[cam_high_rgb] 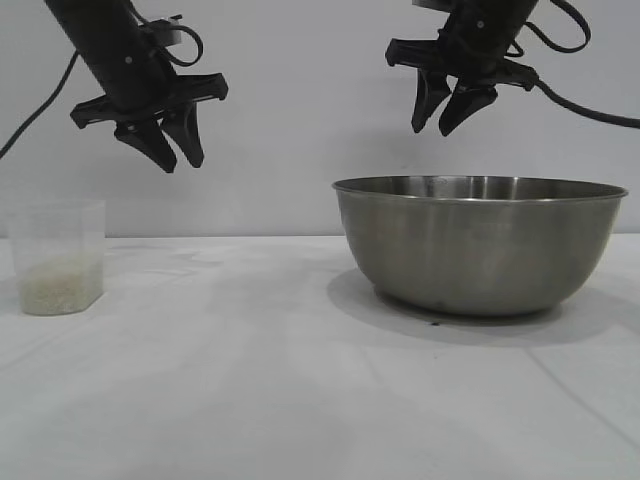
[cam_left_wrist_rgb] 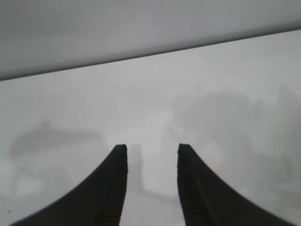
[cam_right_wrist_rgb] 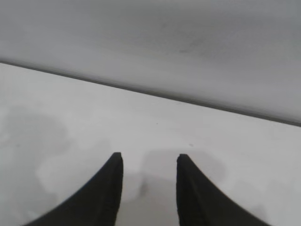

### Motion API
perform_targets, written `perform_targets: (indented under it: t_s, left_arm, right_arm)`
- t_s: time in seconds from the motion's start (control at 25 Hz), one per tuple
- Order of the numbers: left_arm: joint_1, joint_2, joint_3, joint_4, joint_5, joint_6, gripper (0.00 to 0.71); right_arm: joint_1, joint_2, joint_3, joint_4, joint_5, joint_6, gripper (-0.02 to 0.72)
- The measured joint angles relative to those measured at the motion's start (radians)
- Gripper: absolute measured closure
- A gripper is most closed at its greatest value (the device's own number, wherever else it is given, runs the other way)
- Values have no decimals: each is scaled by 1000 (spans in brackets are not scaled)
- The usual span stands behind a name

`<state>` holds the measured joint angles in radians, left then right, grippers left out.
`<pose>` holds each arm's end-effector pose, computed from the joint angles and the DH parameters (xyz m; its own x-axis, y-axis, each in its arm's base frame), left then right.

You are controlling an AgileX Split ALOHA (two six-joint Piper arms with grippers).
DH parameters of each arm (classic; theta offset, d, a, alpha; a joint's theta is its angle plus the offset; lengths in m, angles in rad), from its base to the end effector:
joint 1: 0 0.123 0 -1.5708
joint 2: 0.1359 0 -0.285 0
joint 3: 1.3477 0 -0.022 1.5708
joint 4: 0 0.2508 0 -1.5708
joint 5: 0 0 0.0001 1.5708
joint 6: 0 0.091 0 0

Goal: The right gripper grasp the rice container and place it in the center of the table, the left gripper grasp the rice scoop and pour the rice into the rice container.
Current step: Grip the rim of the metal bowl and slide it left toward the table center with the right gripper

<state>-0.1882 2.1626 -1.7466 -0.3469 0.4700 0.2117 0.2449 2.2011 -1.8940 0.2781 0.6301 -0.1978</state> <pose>0.4868 -0.1070 0.2127 -0.7128 0.0352 -0.7005 0.2229 0.9584 -0.1786 0.4889 0.1374 0.2287 -0.7265 -0.1522 -0.6701 -0.3241 0.9357 0.1389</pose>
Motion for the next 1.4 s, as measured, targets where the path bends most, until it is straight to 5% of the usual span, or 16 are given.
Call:
perform_targets:
  t_s: [0.44, 0.84, 1.2, 1.4]
  left_arm:
    - [0, 0, 0, 0, 6, 0, 501]
    - [0, 0, 0, 0, 46, 0, 501]
    - [0, -2, 0, -1, 39, 0, 501]
    - [0, -2, 0, -9, 39, 0, 501]
  right_arm:
    - [0, 0, 0, 0, 6, 0, 447]
    - [0, -30, 0, -43, 135, 2, 447]
    - [0, -122, 0, -301, 554, 74, 447]
    - [0, -122, 61, -318, 594, 77, 447]
